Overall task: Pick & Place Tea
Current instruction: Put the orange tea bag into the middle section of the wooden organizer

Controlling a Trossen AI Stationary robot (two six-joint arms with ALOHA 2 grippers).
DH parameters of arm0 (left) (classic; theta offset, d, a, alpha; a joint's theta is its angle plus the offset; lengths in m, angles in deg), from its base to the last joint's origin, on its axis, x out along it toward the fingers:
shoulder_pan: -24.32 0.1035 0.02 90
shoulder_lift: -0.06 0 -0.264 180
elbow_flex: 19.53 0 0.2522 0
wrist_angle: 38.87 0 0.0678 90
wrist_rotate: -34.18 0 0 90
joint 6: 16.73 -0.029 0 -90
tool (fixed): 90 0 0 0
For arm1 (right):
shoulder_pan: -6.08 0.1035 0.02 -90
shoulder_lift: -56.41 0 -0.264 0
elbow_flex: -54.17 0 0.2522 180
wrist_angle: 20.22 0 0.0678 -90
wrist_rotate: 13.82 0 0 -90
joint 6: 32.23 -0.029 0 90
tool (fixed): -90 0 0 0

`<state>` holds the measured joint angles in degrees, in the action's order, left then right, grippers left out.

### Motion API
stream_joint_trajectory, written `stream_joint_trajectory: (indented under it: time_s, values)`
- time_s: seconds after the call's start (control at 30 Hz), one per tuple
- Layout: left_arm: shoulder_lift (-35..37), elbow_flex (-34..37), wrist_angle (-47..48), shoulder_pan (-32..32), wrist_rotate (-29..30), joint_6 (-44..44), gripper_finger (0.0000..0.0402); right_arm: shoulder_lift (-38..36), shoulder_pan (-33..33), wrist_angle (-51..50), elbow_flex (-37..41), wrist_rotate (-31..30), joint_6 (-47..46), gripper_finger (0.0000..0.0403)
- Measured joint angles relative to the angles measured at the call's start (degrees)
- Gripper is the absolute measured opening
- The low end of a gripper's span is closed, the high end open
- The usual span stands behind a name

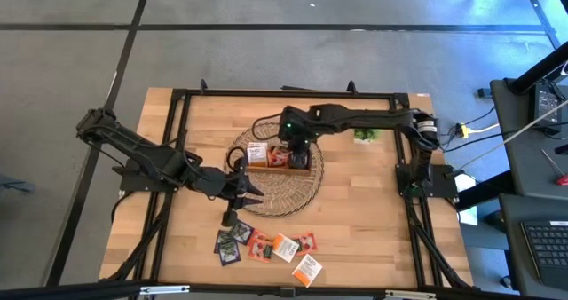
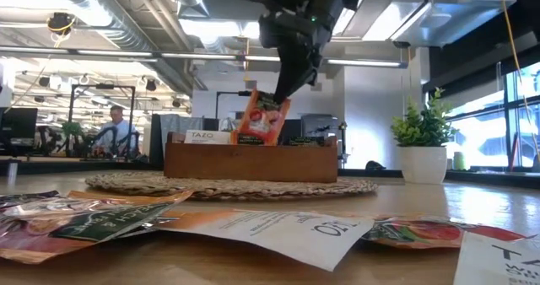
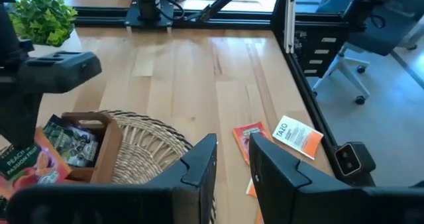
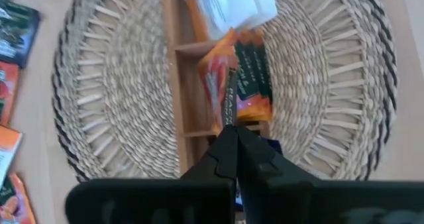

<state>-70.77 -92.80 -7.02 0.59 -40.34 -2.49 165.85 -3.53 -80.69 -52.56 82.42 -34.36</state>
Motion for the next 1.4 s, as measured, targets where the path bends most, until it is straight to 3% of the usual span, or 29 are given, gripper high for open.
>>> stream_joint_trajectory:
  time_s: [0.5,0.87,1.1,1.4]
  values:
    - [0.0,0.0,0.1,0.3,0.0,0.0,0.0086,4.5,0.0,-1.4,-2.7,-0.1,2.9,0.0009]
    - [0.0,0.0,0.1,0.3,0.0,0.1,0.0086,4.4,0.0,-0.2,-2.7,-0.1,5.0,0.0036]
    - [0.0,0.0,0.2,0.3,0.0,0.1,0.0086,4.1,0.2,-0.3,-2.6,0.0,2.1,0.0074]
    - [0.0,0.0,7.8,-0.4,-1.6,9.3,0.0086,1.2,11.6,2.8,-2.2,2.6,-5.1,0.0086]
